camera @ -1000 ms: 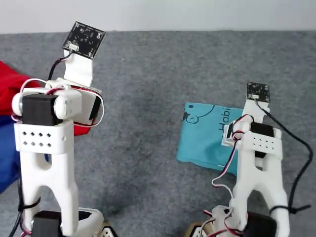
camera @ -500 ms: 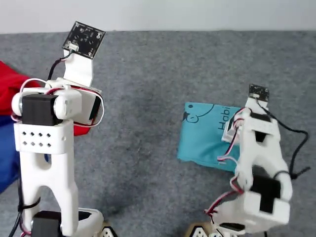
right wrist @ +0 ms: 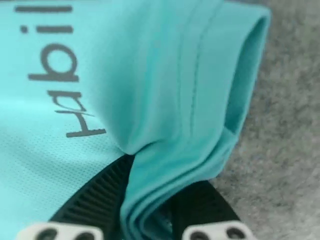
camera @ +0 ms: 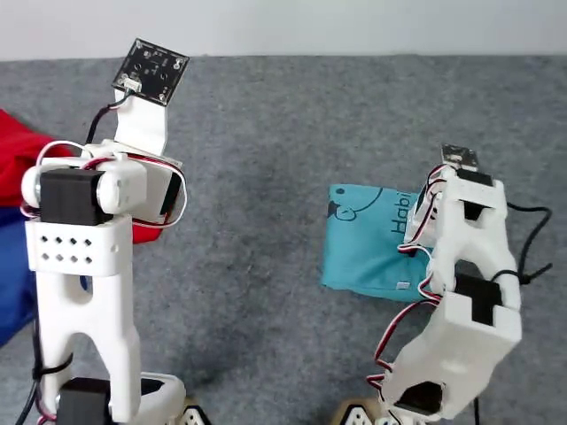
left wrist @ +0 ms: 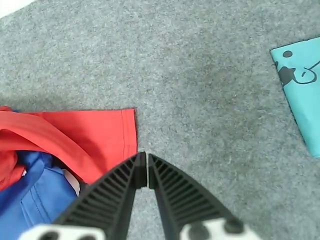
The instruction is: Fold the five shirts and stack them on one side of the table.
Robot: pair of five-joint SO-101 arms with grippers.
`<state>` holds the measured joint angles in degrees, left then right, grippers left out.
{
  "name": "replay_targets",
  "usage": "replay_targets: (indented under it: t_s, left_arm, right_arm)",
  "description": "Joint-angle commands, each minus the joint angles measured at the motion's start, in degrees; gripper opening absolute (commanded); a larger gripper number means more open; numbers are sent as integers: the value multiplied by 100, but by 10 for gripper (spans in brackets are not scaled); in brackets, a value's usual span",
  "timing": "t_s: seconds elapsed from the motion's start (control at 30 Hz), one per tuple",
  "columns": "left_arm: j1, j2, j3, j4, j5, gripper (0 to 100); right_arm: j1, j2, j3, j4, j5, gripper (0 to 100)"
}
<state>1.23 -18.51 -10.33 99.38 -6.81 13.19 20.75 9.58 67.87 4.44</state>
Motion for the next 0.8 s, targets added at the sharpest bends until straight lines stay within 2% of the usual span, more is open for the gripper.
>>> replay_targets:
  t_s: [0.0,0.27,0.47,0.53,0.63,0.7,0.77]
  left_arm:
    - [-44,-132,-4,105,-70,15]
    - [-44,-132,-4,105,-70,15]
    - [-44,-132,-4,105,-70,15]
    - [-44,-132,-4,105,-70,15]
    - [-44,-132,-4,105,-70,15]
    - [-44,-132,-4,114,-70,15]
    - [-44,-132,-4,114,-70,15]
  right_arm:
    - [48,57,-264,22,879,10]
    - [611,92,-1398,22,4571,10]
    - [356,119,-2154,-31,6787,10]
    - [189,136,-2154,-31,7112,10]
    - [22,295,-2180,-136,7165,19]
    - [13,338,-2198,-163,7095,79]
    - [31,277,-2207,-198,6541,170]
